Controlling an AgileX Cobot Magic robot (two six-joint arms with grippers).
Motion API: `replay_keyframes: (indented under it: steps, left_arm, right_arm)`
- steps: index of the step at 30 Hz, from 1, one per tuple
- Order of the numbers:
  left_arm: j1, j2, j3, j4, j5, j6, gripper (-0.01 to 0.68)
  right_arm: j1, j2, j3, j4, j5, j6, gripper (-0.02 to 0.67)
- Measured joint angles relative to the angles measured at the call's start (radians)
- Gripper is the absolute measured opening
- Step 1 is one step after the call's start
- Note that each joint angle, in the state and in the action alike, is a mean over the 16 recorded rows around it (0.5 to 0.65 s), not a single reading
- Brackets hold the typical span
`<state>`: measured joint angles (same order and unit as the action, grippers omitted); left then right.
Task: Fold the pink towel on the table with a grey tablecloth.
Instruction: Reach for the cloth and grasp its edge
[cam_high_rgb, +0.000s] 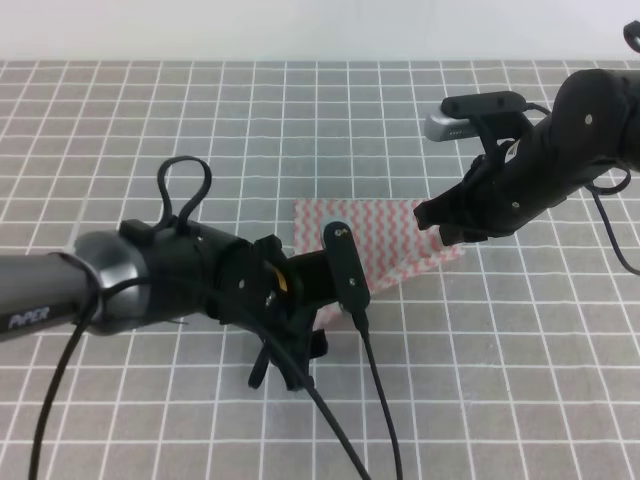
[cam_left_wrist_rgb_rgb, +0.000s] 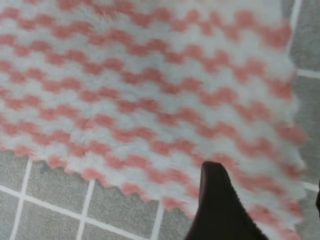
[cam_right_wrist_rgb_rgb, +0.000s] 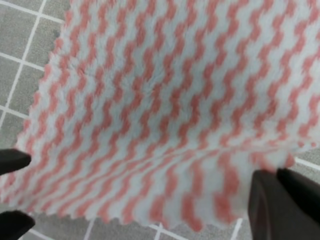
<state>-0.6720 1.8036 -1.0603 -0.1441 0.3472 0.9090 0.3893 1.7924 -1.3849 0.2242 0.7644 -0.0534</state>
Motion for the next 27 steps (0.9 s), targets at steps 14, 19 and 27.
replay_keyframes:
  steps: [14,19,27]
  left_arm:
    - [0.015,0.020,0.000,0.022,-0.086,-0.090,0.047]
    - [0.027,0.019,0.000,0.022,-0.129,-0.126,0.000]
    - [0.042,0.023,-0.013,0.022,-0.192,-0.163,-0.002]
  right_arm:
    - [0.001,0.003,0.000,-0.026,0.005,0.007,-0.016]
    - [0.001,0.006,0.000,-0.030,0.005,0.009,-0.016]
    - [0.000,0.013,0.000,-0.032,-0.001,0.009,-0.016]
